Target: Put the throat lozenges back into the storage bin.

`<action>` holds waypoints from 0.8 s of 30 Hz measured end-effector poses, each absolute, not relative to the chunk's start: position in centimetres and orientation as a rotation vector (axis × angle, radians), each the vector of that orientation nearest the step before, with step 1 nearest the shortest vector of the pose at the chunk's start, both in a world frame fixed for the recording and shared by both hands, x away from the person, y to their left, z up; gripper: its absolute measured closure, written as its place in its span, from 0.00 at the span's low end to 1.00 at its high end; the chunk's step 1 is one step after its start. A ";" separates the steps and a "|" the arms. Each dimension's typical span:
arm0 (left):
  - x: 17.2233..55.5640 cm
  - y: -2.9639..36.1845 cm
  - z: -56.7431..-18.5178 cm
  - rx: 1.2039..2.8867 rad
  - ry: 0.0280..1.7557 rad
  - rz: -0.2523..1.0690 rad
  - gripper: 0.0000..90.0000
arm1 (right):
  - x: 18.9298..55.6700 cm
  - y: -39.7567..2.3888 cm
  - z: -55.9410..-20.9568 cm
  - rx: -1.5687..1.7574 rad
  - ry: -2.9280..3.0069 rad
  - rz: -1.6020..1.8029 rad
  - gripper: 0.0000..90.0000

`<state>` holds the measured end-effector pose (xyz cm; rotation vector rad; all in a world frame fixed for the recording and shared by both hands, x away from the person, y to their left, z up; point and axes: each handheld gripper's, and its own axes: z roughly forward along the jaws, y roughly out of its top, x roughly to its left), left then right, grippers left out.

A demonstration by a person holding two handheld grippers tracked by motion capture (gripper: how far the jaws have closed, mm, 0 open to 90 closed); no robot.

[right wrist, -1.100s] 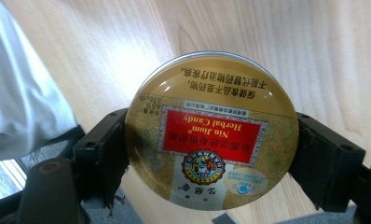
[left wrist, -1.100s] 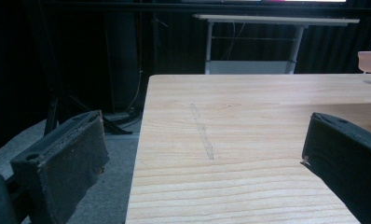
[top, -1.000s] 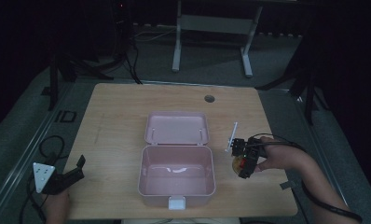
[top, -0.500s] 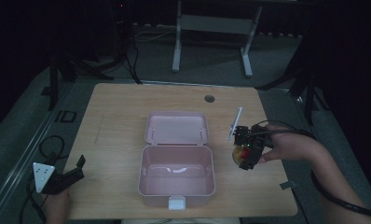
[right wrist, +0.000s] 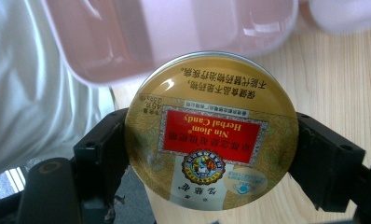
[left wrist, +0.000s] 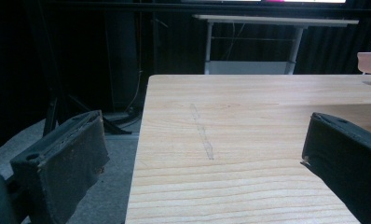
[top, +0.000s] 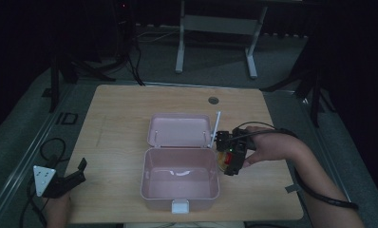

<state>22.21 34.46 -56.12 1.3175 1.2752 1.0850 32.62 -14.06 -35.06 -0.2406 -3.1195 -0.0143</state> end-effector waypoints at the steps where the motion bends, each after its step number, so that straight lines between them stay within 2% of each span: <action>1: 22.2 34.5 -56.1 1.318 1.275 1.084 0.00 | 32.6 -13.6 -35.1 -0.226 -3.118 -0.015 0.22; 16: 22.2 34.5 -56.1 1.314 1.272 1.083 0.00 | 31.9 -8.1 -36.4 -0.048 -3.094 -0.001 0.22; 24: 22.2 34.5 -56.1 1.320 1.275 1.079 0.00 | 32.5 -7.1 -39.2 -0.025 -3.067 0.039 0.22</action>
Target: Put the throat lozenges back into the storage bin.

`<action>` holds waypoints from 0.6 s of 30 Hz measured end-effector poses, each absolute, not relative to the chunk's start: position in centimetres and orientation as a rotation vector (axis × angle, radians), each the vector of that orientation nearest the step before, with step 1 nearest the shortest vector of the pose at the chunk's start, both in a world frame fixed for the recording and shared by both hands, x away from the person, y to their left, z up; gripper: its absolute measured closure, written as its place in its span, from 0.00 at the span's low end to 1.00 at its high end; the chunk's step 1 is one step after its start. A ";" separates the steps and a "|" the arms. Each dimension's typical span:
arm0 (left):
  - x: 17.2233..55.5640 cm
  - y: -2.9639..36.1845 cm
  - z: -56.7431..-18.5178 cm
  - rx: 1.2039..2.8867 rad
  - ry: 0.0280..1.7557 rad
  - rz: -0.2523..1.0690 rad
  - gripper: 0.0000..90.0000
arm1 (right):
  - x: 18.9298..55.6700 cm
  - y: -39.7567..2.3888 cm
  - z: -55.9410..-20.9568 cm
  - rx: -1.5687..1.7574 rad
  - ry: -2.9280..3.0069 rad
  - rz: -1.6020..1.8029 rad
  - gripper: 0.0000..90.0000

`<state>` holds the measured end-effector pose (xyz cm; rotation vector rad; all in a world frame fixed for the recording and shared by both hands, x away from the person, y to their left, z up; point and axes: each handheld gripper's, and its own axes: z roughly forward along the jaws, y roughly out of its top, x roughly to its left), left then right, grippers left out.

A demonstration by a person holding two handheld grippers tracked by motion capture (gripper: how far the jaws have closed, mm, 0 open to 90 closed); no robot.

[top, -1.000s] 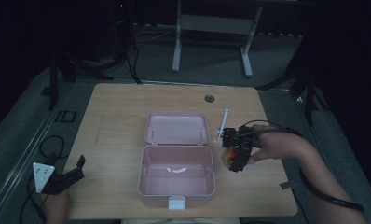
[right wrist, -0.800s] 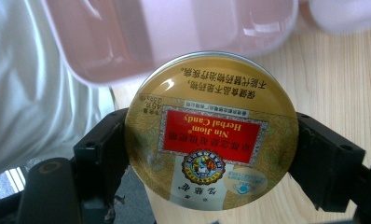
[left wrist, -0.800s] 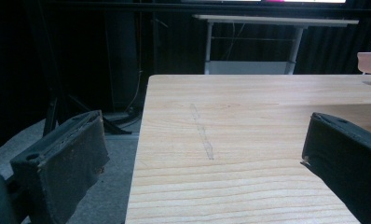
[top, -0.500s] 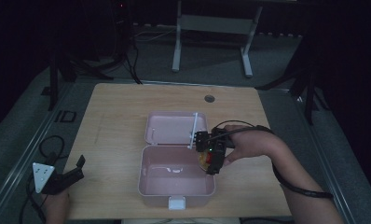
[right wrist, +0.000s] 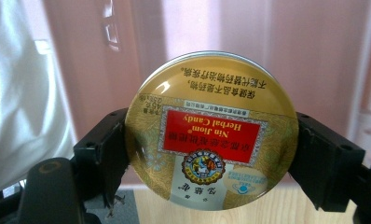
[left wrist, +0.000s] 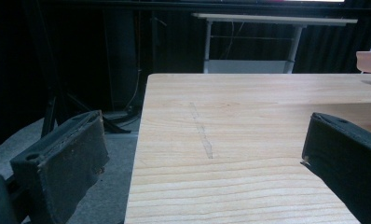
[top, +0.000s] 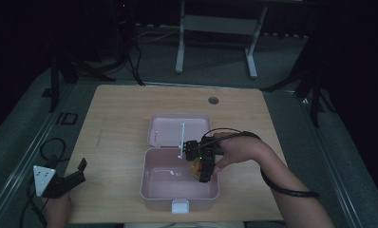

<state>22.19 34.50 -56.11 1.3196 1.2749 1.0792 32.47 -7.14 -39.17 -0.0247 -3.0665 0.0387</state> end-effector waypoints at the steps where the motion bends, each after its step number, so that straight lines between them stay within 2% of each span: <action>1: 22.2 34.5 -56.1 1.320 1.275 1.079 0.00 | 32.5 -7.1 -39.6 -0.017 -3.066 0.052 0.22; 14: 22.1 34.5 -56.1 1.327 1.274 1.083 0.00 | 32.9 -6.5 -44.8 0.012 -3.027 0.123 0.22; 18: 22.2 34.5 -56.1 1.327 1.273 1.081 0.00 | 32.7 -6.5 -45.3 0.037 -3.038 0.098 0.22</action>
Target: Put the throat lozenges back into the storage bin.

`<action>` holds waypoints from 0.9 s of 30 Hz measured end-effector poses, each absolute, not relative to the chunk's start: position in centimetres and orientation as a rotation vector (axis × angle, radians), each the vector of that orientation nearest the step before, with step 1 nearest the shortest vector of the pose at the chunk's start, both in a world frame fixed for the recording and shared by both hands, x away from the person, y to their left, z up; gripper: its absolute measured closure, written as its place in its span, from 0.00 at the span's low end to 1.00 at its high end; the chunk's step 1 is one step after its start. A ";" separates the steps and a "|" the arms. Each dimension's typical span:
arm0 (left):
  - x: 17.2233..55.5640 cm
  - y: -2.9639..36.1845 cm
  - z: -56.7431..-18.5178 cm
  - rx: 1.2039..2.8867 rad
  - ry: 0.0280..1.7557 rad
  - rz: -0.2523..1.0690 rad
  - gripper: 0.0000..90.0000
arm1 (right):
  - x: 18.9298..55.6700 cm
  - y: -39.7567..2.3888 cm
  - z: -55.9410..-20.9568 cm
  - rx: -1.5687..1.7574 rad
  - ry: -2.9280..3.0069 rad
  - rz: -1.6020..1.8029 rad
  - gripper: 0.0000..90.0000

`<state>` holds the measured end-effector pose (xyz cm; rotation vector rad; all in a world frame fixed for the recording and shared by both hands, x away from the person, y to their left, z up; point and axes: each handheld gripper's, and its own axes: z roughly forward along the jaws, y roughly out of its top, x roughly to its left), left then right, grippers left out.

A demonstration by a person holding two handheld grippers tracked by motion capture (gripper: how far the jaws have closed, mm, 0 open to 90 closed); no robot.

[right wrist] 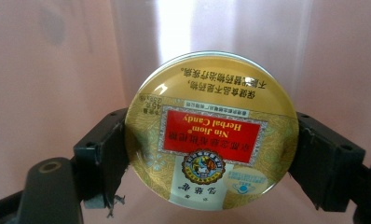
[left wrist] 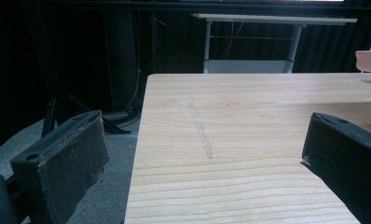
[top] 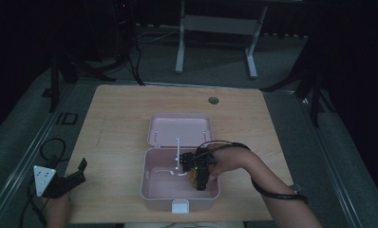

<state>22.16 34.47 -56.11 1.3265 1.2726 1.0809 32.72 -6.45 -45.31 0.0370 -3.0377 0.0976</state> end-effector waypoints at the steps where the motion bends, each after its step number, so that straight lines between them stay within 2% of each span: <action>1: 22.2 34.5 -56.1 1.327 1.273 1.080 0.00 | 32.7 -6.4 -45.4 0.040 -3.034 0.093 0.22; 18: 22.2 34.5 -56.1 1.333 1.268 1.075 0.00 | 32.6 -5.8 -49.8 0.083 -2.994 0.243 0.22; 27: 22.2 34.5 -56.1 1.333 1.266 1.073 0.00 | 32.6 -5.9 -49.1 0.057 -2.982 0.206 0.20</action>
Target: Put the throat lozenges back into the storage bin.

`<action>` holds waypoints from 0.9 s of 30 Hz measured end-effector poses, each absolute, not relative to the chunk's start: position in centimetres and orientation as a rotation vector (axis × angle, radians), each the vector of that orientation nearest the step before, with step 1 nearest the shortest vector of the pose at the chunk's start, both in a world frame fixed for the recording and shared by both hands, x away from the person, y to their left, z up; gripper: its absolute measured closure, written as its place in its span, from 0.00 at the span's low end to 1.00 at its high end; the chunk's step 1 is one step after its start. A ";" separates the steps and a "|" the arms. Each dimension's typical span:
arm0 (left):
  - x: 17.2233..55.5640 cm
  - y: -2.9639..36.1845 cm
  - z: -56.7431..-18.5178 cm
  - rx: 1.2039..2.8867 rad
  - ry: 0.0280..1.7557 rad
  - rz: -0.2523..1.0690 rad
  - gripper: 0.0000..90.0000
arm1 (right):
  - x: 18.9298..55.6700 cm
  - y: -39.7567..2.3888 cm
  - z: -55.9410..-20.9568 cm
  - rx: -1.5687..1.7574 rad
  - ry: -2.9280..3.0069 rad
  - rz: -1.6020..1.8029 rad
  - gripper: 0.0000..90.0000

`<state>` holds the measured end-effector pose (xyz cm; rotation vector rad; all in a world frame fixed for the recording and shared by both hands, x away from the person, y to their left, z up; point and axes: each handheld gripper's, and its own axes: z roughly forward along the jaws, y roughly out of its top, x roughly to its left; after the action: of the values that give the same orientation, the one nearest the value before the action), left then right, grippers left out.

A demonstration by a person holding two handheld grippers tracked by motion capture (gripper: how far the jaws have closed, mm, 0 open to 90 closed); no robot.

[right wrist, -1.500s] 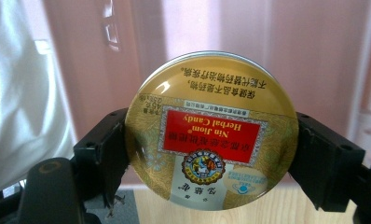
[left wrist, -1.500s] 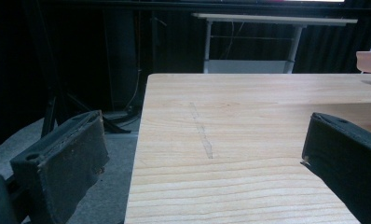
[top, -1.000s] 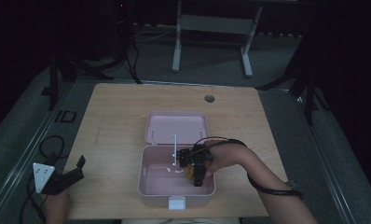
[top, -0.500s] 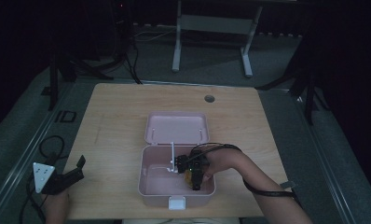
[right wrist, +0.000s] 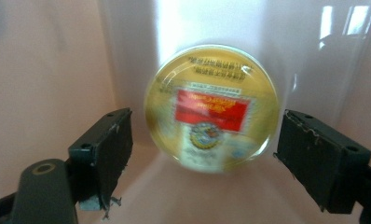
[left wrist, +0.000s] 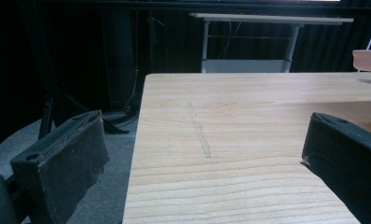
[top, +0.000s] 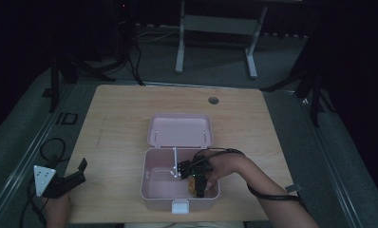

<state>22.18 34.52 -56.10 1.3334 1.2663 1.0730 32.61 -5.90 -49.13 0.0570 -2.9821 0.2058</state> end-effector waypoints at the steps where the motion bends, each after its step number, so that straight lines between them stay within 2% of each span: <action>1: 22.2 34.5 -56.1 1.333 1.266 1.074 0.00 | 32.5 -5.9 -49.1 0.058 -2.984 0.205 0.20; 7: 22.2 34.5 -56.1 1.334 1.268 1.072 0.00 | 32.2 -6.1 -47.4 0.088 -3.004 0.152 0.15; 15: 22.2 34.5 -56.1 1.335 1.269 1.077 0.00 | 32.1 -7.2 -43.0 0.068 -3.057 -0.062 0.15; 17: 22.2 34.5 -56.1 1.334 1.269 1.080 0.00 | 32.4 -8.6 -40.9 0.026 -3.084 -0.194 0.15; 27: 22.2 34.4 -56.1 1.336 1.269 1.080 0.00 | 33.2 -13.7 -37.7 -0.164 -3.155 -0.446 0.14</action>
<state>22.20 34.43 -56.10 1.3361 1.2694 1.0802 33.24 -13.72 -37.72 -0.1644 -3.1554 -0.4462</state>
